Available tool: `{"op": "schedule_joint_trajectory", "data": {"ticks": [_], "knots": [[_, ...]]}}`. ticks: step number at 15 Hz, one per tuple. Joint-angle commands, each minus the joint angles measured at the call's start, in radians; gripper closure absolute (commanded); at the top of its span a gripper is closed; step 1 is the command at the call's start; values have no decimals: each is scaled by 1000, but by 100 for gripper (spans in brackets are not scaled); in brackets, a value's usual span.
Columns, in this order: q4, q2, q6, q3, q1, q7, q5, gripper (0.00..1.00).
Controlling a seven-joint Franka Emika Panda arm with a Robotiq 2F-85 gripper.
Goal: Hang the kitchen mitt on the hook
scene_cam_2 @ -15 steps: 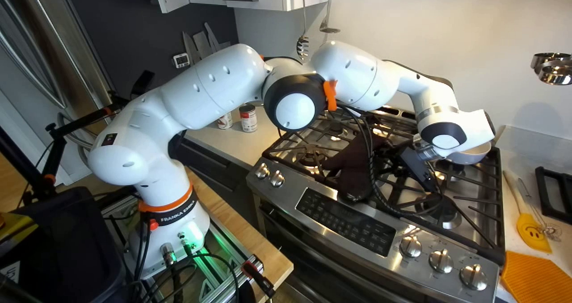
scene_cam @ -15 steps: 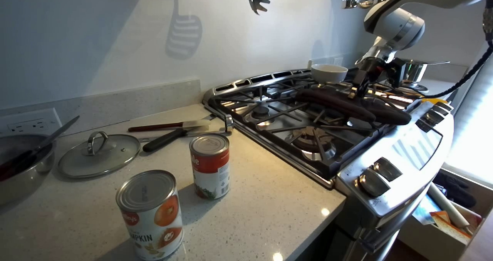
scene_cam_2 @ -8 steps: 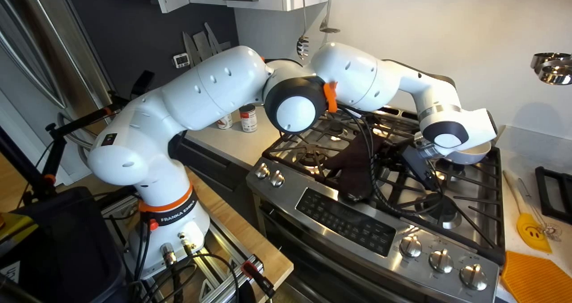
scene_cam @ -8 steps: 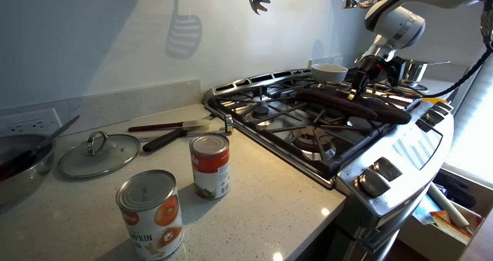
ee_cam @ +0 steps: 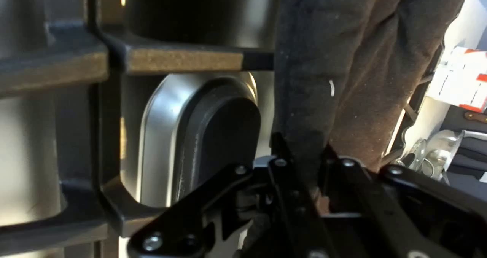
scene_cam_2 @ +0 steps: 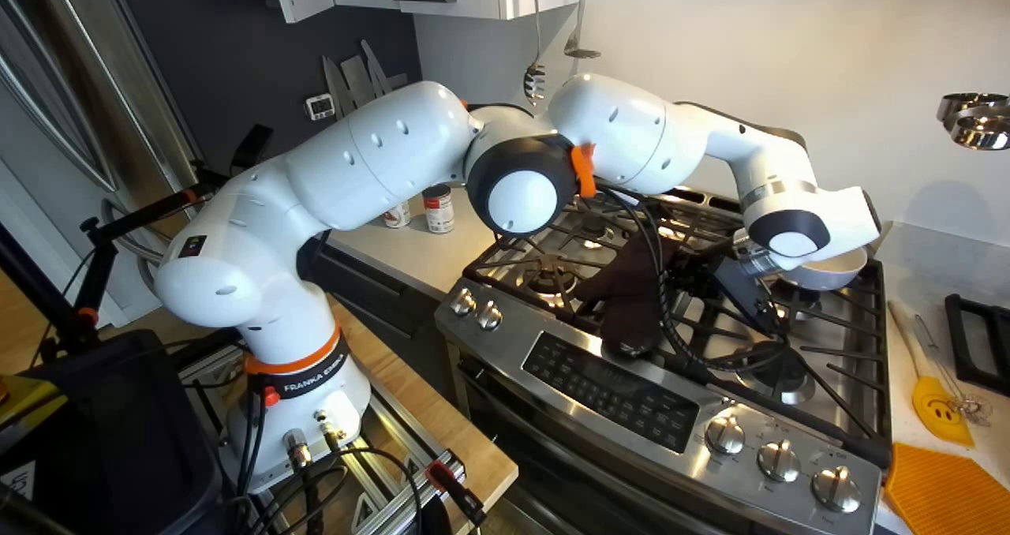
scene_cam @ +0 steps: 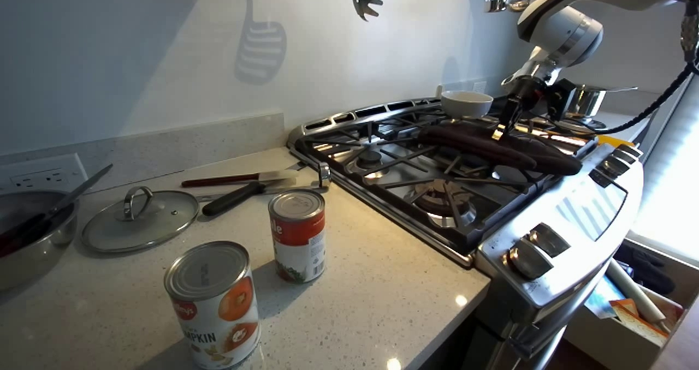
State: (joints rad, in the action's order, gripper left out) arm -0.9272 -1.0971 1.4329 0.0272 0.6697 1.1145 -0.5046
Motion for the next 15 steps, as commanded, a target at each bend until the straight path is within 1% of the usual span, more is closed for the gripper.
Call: {"op": "schedule_joint_trajectory", "data": {"ticks": [1,5,10,15], "knots": [[13,11,-12,-20,13,41,-19,95],[-4,45,-4,-26,10,68,-26,95],[-57,118,24,-35,8,201,-19,95],[-135,215,85,-42,5,321,-34,95]]}}
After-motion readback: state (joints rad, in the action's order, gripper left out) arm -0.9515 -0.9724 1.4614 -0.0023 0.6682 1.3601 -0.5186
